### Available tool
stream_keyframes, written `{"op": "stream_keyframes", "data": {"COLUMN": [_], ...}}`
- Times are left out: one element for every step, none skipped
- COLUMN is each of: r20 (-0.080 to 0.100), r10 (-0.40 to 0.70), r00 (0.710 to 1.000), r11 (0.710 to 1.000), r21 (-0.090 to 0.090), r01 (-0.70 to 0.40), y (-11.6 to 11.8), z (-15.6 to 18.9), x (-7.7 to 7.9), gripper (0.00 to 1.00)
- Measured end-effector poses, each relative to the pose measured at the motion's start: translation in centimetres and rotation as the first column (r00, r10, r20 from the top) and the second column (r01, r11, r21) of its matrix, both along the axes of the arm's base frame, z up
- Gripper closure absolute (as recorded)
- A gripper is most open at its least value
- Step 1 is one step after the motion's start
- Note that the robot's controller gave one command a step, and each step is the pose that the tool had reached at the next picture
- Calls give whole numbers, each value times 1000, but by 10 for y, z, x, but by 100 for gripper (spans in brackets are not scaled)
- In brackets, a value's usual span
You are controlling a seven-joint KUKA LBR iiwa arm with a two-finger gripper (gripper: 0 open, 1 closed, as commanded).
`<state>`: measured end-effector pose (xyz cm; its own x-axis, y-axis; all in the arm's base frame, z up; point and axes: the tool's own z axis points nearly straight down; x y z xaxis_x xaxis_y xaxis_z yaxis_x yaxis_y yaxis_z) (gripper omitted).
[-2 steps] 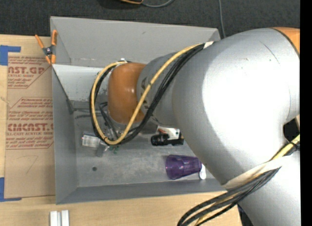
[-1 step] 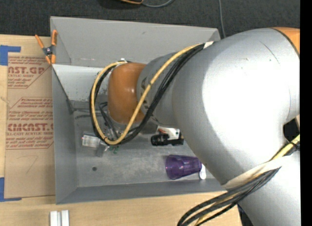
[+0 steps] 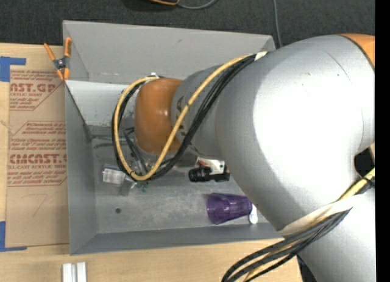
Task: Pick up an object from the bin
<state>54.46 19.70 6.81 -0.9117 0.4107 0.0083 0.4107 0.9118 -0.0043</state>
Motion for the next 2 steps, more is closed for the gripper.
{"op": "stream_keyframes", "data": {"r20": [-6,-9], "r10": [0,1], "r00": [1000,1000], "r11": [1000,1000], "r21": [-2,-2], "r01": [0,-1], "y": [0,-1], "z": [5,26], "x": [-2,-3], "gripper": [100,100]}}
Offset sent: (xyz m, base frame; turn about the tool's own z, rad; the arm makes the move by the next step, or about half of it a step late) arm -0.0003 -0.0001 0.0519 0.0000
